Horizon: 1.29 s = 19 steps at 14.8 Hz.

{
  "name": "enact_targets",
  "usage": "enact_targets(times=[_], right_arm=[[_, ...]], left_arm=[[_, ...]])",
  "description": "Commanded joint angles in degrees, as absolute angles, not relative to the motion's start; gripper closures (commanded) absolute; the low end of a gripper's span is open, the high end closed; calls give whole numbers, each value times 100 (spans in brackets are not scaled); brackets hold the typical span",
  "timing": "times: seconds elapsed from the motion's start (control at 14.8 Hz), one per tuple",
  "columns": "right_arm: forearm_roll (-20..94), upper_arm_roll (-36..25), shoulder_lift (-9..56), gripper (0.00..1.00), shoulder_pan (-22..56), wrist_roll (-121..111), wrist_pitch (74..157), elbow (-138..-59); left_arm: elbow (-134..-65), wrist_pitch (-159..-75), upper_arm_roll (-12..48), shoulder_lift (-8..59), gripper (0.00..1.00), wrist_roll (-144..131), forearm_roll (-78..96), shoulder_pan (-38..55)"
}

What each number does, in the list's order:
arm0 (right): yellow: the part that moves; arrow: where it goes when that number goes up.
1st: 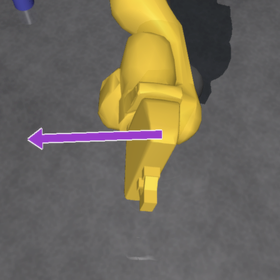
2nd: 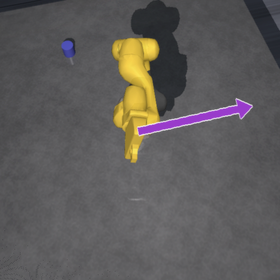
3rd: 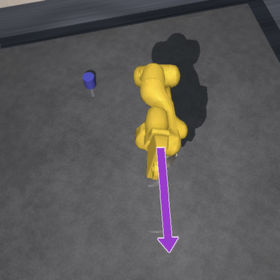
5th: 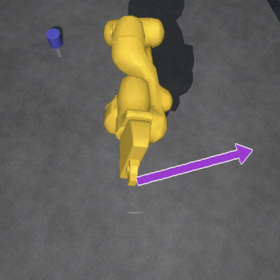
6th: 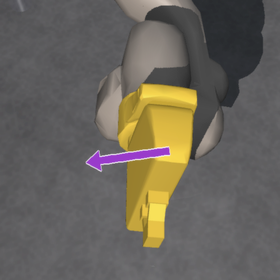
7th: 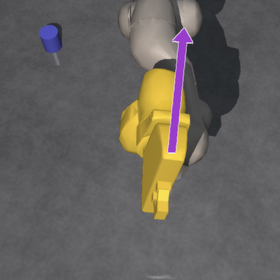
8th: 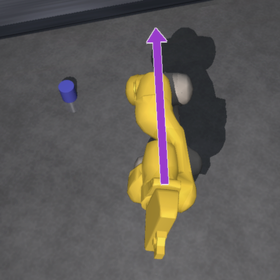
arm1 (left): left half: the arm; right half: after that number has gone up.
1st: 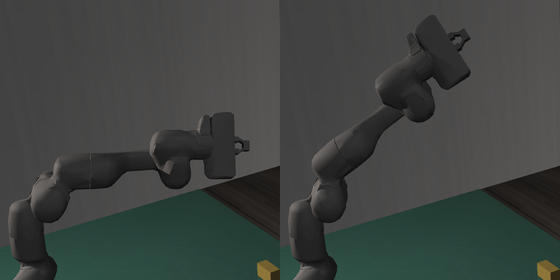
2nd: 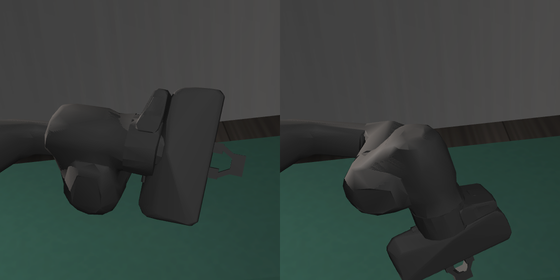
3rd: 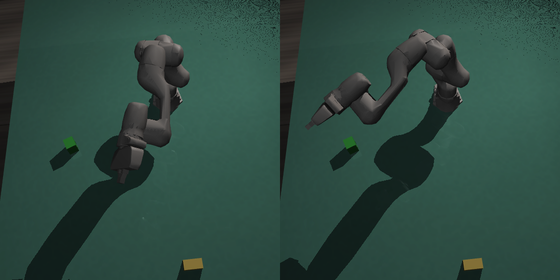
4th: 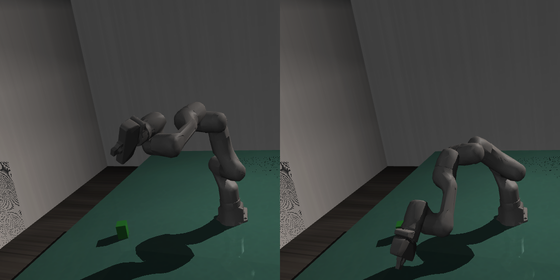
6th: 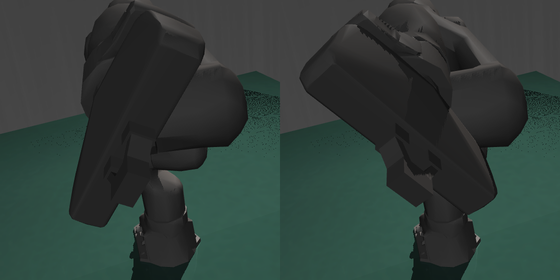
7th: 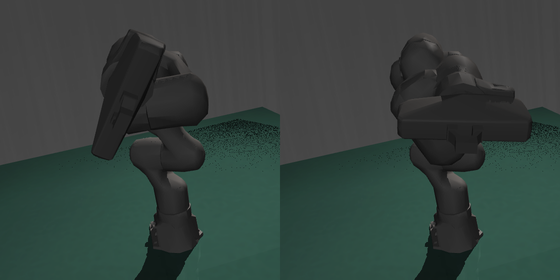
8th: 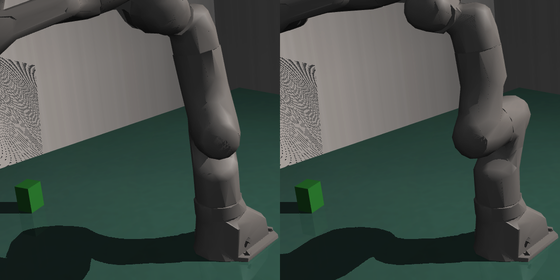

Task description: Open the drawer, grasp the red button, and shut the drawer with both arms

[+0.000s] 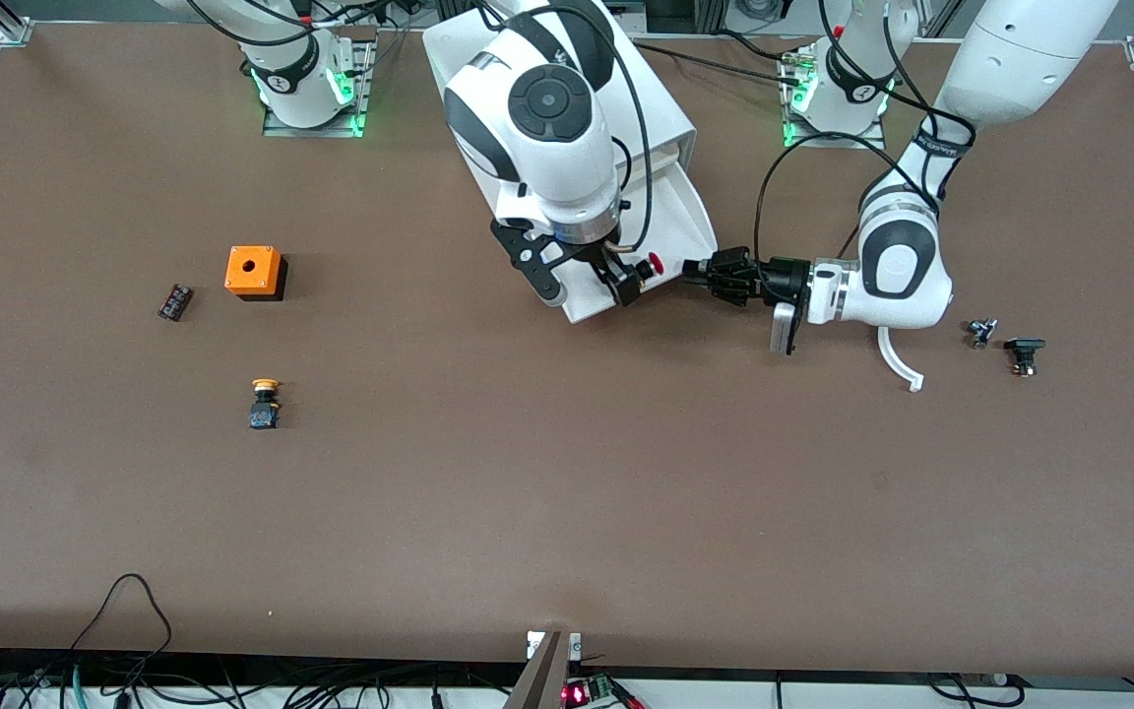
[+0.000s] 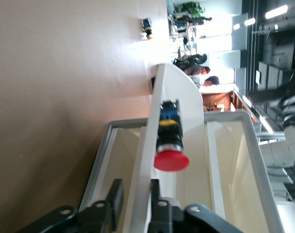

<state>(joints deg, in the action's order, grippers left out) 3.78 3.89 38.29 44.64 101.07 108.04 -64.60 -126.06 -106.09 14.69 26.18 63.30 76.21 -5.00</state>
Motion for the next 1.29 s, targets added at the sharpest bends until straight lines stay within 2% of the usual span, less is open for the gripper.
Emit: enact_targets(times=[0.0,0.34,0.81,0.88,0.95,1.02,1.22], right_arm=[[220,334,4086,1,4614,10257,10854,-6258],[202,334,4385,1,4886,10292,11118,-6267],[114,325,4588,1,4957,10310,11109,-6293],[114,334,4588,5,4957,10310,11118,-6302],[114,325,4588,14,4957,10275,11118,-6293],[114,325,4588,27,4948,10248,11109,-6293],[114,325,4579,75,4957,10248,11109,-6293]], left_arm=[[-12419,-10635,1485,2690,0,6003,7497,-545],[-12384,-10626,1468,2435,0,5495,7191,-554],[-11735,-10249,1468,2031,0,4001,5786,-791],[-11585,-10091,1468,1961,0,3738,5496,-808],[-11410,-9942,1468,1908,0,3457,5206,-861],[-11217,-9810,1468,1881,0,3176,4881,-905],[-10628,-9371,1468,1793,0,2358,3958,-932]])
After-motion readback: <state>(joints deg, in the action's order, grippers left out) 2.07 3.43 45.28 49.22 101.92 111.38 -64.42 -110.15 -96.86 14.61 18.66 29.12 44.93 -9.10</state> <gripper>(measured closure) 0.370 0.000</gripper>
